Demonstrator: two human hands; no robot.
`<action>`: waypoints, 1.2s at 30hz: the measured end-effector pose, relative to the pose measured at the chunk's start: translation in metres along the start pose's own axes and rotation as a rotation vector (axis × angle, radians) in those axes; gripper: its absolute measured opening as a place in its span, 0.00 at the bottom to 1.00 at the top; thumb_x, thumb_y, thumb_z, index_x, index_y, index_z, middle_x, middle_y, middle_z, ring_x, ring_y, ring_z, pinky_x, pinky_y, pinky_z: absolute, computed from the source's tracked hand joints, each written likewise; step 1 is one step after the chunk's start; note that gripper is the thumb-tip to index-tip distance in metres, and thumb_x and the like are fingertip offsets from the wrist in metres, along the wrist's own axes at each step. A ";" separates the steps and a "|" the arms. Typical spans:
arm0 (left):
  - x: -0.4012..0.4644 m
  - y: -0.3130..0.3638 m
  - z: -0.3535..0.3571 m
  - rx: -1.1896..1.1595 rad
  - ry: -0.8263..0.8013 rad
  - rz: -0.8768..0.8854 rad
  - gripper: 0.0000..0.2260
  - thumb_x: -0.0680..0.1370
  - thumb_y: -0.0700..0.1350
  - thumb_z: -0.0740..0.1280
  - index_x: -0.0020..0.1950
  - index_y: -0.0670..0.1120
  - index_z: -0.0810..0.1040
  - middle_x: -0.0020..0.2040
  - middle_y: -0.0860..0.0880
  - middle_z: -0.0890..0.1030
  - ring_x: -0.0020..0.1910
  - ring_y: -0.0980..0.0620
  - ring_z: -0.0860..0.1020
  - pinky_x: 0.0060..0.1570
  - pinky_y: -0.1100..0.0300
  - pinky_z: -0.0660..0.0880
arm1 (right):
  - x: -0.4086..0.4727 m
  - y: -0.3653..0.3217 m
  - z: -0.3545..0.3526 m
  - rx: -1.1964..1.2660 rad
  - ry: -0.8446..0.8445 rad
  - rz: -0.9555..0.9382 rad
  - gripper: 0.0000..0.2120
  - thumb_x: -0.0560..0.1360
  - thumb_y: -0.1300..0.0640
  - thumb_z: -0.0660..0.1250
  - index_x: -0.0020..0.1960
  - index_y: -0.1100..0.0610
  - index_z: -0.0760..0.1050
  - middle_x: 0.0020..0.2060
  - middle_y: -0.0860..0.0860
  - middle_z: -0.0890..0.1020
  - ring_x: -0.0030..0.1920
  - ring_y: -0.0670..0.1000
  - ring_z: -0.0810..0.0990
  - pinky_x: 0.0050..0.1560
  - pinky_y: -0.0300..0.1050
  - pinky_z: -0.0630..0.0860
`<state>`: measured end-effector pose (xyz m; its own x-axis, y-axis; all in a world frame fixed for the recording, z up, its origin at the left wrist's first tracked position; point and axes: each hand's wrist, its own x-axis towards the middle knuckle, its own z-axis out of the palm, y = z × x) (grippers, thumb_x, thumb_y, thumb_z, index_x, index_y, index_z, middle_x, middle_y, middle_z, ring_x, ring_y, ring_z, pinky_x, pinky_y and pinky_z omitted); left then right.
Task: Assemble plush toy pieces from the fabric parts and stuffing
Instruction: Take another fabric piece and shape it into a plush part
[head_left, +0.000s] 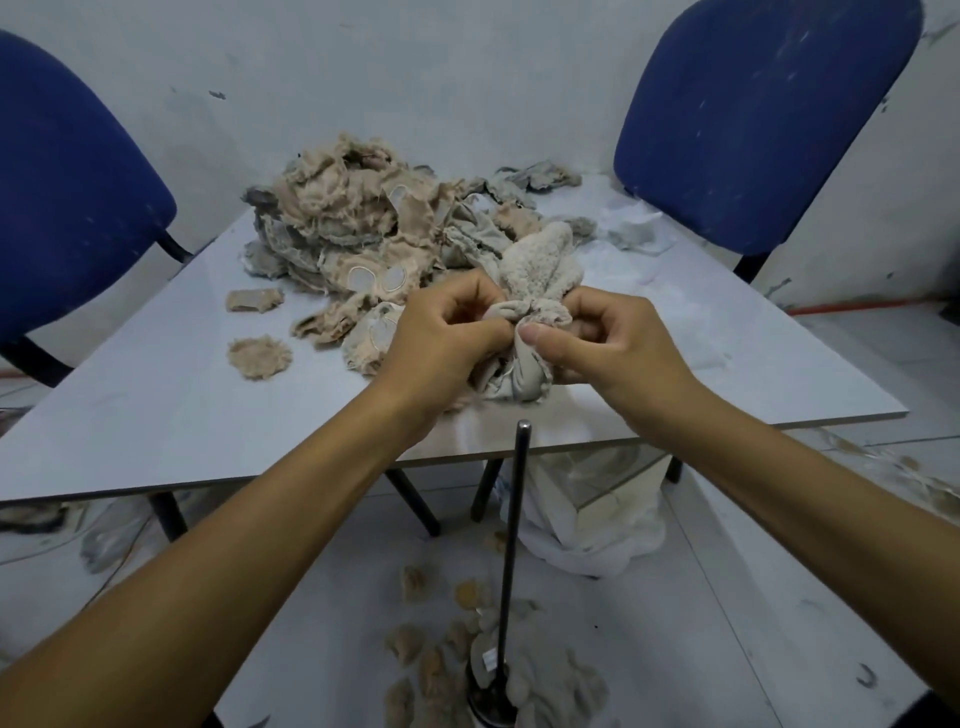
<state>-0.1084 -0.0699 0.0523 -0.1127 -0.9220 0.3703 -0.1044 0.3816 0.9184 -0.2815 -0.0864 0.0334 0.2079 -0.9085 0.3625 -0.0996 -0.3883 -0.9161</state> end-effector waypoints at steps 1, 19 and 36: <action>0.000 0.000 -0.001 0.000 -0.014 -0.001 0.05 0.70 0.36 0.68 0.36 0.43 0.73 0.29 0.52 0.73 0.28 0.57 0.71 0.28 0.65 0.69 | 0.000 0.002 0.002 -0.018 0.024 0.014 0.21 0.72 0.56 0.76 0.43 0.72 0.72 0.28 0.56 0.68 0.32 0.53 0.70 0.37 0.51 0.83; 0.001 -0.019 -0.024 -0.107 -0.140 -0.274 0.06 0.65 0.39 0.73 0.34 0.45 0.77 0.31 0.48 0.74 0.31 0.51 0.71 0.32 0.57 0.64 | -0.008 -0.006 0.003 0.204 -0.234 0.309 0.08 0.77 0.56 0.71 0.43 0.59 0.81 0.35 0.56 0.84 0.40 0.49 0.84 0.45 0.42 0.81; -0.009 -0.016 -0.008 0.086 -0.173 -0.284 0.09 0.71 0.37 0.76 0.41 0.44 0.76 0.34 0.50 0.79 0.34 0.55 0.78 0.32 0.62 0.75 | -0.007 0.014 0.019 0.103 0.034 0.346 0.11 0.76 0.57 0.70 0.36 0.55 0.77 0.32 0.53 0.76 0.35 0.52 0.74 0.36 0.46 0.73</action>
<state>-0.0976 -0.0680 0.0354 -0.2326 -0.9704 0.0651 -0.2379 0.1217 0.9636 -0.2662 -0.0829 0.0145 0.1463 -0.9887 0.0315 -0.0597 -0.0406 -0.9974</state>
